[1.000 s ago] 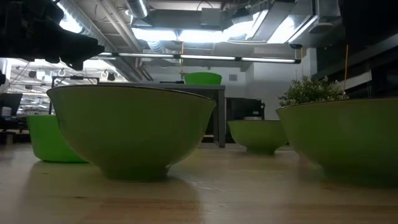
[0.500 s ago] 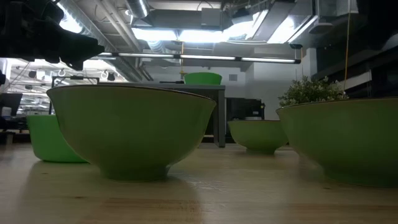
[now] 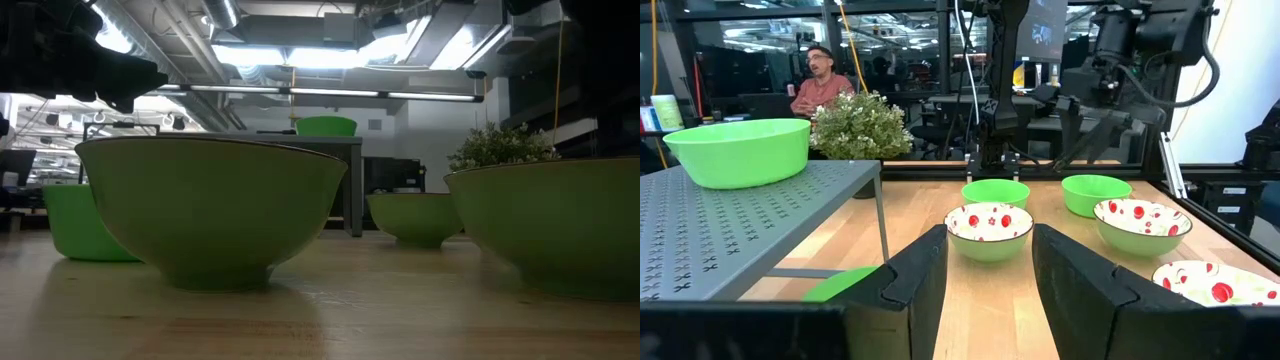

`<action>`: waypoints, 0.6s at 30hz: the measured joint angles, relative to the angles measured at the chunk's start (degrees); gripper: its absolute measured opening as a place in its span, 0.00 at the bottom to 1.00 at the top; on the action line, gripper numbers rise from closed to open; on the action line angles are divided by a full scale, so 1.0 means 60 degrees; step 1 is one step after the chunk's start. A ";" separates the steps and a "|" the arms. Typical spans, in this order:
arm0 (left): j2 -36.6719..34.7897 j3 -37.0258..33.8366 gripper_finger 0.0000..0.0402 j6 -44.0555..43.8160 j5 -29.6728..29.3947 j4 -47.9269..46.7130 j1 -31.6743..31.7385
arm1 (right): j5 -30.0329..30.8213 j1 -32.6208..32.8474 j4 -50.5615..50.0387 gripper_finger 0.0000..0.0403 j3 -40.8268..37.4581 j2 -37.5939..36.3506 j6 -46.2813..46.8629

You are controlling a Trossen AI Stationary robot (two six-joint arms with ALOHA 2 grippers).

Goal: Pick & Place Mini bowls
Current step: Stack the green bowl on the green bowl on the shelf

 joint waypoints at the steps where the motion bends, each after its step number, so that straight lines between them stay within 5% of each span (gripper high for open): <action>1: 0.0000 0.0002 0.36 -0.0001 0.0001 -0.0003 0.0001 | 0.0001 0.0000 0.0041 0.47 -0.0064 -0.0003 -0.0006; 18: 0.0000 0.0001 0.36 0.0000 -0.0001 -0.0002 0.0001 | 0.1584 -0.0022 0.0722 0.47 -0.0303 -0.0061 -0.2843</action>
